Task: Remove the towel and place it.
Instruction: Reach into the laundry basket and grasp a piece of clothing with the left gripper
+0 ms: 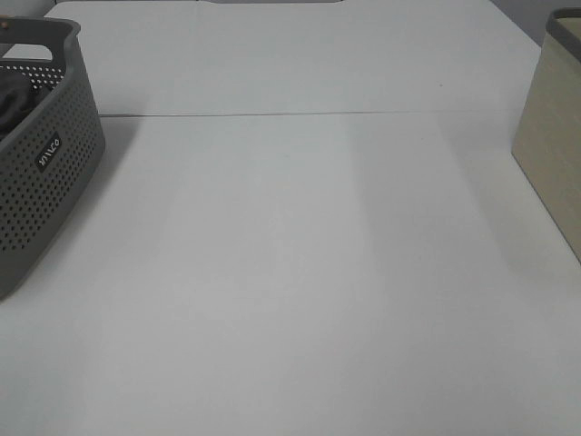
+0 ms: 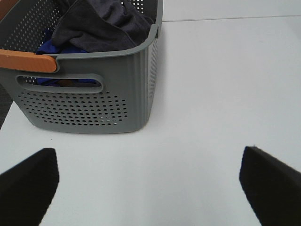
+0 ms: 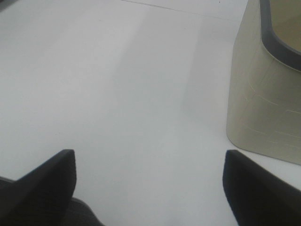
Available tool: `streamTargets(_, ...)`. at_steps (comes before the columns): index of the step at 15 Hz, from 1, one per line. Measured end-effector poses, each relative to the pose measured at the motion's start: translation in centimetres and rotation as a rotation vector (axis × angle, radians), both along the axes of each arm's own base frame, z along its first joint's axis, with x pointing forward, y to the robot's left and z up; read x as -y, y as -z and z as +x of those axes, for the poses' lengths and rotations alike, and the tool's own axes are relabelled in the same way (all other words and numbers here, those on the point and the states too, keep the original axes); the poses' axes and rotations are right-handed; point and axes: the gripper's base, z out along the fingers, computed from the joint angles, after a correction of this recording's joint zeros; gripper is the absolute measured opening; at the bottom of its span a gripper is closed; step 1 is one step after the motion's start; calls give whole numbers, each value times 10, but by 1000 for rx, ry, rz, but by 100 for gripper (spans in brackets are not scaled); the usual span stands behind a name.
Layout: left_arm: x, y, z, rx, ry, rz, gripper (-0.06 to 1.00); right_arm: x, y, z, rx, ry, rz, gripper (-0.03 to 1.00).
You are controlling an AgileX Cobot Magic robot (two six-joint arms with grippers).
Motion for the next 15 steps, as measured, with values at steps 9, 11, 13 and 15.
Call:
streamTargets(9,0,0,0,0,0,0,99,0,0,0,0,0,0,82)
streamTargets(11,0,0,0,0,0,0,99,0,0,0,0,0,0,82)
streamTargets(13,0,0,0,0,0,0,99,0,0,0,0,0,0,82)
streamTargets(15,0,0,0,0,0,0,99,0,0,0,0,0,0,82)
